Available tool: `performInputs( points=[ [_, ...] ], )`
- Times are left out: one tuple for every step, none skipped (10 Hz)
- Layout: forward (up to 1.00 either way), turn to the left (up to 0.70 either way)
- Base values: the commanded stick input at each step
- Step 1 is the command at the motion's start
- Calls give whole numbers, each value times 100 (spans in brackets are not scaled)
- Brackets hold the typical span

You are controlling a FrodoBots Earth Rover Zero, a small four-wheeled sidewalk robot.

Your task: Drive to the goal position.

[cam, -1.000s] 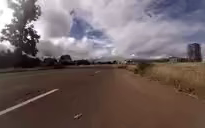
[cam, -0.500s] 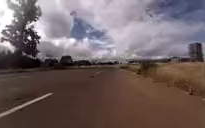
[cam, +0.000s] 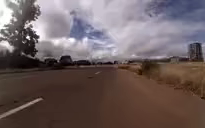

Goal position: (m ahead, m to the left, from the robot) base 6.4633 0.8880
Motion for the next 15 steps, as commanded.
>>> performInputs(
  points=[
    [70,0],
    [70,0],
    [70,0],
    [70,0],
    [70,0],
    [70,0],
    [70,0],
    [70,0],
    [70,0],
    [70,0],
    [70,0],
    [70,0],
    [70,0],
    [70,0],
    [70,0]
  ],
)
